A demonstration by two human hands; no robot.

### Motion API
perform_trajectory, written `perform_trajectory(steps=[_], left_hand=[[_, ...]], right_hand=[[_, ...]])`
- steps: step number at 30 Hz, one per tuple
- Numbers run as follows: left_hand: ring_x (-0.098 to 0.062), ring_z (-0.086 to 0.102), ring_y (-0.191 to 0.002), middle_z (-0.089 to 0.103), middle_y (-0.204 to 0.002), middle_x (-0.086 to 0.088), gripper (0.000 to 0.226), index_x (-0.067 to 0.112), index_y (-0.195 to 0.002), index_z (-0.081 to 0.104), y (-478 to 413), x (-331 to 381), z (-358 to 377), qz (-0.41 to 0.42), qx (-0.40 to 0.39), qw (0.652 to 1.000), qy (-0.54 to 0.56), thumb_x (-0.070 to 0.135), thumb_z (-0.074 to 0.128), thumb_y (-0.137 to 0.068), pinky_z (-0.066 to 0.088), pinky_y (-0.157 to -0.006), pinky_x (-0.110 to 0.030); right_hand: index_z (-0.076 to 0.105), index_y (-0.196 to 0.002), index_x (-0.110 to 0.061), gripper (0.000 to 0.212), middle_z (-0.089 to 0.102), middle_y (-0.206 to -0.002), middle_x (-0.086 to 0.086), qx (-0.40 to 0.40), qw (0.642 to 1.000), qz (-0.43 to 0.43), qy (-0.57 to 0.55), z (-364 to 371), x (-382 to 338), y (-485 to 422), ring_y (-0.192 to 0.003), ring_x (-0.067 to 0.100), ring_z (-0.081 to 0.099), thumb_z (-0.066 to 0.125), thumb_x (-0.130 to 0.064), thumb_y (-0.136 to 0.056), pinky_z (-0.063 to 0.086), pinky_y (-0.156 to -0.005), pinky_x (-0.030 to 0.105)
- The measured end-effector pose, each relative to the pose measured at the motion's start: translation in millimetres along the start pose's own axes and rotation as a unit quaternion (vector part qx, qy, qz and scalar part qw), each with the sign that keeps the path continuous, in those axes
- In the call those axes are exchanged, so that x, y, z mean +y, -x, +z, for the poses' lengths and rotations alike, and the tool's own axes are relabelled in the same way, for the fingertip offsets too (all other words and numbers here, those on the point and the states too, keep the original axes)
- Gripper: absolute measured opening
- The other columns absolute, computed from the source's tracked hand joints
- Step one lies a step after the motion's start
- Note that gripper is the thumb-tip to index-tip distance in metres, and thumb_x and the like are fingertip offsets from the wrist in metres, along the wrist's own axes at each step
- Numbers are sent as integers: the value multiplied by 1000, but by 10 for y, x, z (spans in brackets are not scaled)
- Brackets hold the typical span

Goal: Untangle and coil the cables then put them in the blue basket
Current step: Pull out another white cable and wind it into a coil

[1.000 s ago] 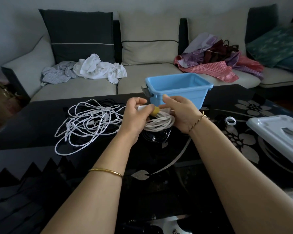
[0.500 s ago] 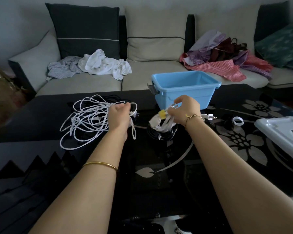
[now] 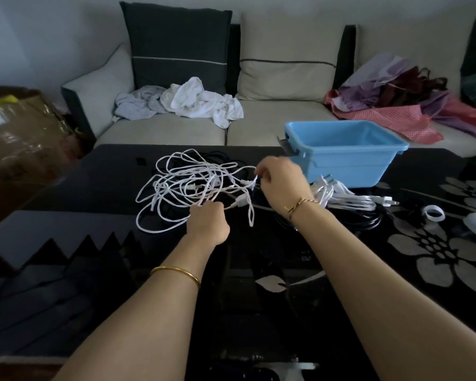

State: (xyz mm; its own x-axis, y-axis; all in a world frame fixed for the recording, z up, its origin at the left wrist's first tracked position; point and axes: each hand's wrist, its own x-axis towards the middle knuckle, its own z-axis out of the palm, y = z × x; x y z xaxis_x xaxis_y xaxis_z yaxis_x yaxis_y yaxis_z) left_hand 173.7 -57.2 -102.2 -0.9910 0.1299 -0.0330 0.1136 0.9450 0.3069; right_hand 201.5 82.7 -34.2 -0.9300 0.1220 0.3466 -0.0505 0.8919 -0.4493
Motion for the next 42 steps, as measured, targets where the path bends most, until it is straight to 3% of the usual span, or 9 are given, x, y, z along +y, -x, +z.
perform_trajectory(steps=[5,11,15,21,26,29,35,38,42], left_hand=[[-31,35,-127,45,-135,-6,36,17,-131,48,-25,-149,-94,31,7,992,-121,16,47,-94,38,-97,-39],[-30,37,-121,43,-126,-9,26,16,-115,56,26,-384,-176,45,-13,991,-123,30,55,-94,40,-96,-41],[-23,57,-84,59,-88,-5,14,12,-88,56,62,-427,-302,99,64,983,141,24,57,-94,45,-71,-32],[-8,53,-53,65,-64,0,16,8,-80,56,370,-107,-762,132,-96,776,609,9,51,-96,45,-54,-17],[-9,53,-53,66,-64,-3,18,7,-79,54,376,-37,-1004,112,-31,646,754,7,49,-96,46,-51,-17],[-6,57,-51,69,-66,-2,17,7,-82,57,322,-120,-1050,23,4,598,801,10,50,-97,49,-50,-17],[-8,56,-58,63,-72,-2,14,12,-82,58,322,-168,-1032,-79,41,694,714,9,54,-95,48,-54,-21],[-8,55,-74,59,-90,-1,18,17,-90,59,353,-130,-1030,-15,97,778,621,0,53,-91,50,-71,-25],[-11,58,-107,66,-112,0,29,27,-84,69,492,61,-1090,104,55,795,595,11,46,-93,43,-95,-38]], right_hand=[[55,-123,-9,34,58,-114,14,-215,974,14,-67,454,-133,63,-95,27,56,47,-6,-90,48,-84,36],[50,-126,-5,37,54,-125,16,-195,980,42,-8,523,-136,19,-111,31,54,44,-2,-89,46,-89,34],[44,-134,-17,57,51,-128,13,-215,956,77,-182,572,-69,25,-102,34,60,45,9,-83,56,-76,43],[46,-122,-15,49,60,-99,-2,-234,829,68,-503,412,-170,77,-84,16,60,57,11,-82,53,-65,30],[69,-83,-23,13,71,-80,-6,-172,919,-9,-354,244,-292,169,-81,15,61,59,-21,-91,50,-76,34],[69,-80,-16,16,58,-52,-5,-43,914,6,-402,71,-375,152,-57,18,49,58,-21,-91,45,-64,34],[68,-87,-19,18,34,-41,-16,15,848,20,-530,-348,-466,177,-38,2,25,52,-16,-95,22,-36,15],[66,-86,-14,21,25,-44,-10,-10,807,-6,-590,-574,-421,187,-38,4,17,48,-13,-97,15,-35,14],[65,-89,-11,19,25,-42,-11,-56,821,-12,-568,-576,-339,188,-37,4,17,48,-14,-97,14,-34,13]])
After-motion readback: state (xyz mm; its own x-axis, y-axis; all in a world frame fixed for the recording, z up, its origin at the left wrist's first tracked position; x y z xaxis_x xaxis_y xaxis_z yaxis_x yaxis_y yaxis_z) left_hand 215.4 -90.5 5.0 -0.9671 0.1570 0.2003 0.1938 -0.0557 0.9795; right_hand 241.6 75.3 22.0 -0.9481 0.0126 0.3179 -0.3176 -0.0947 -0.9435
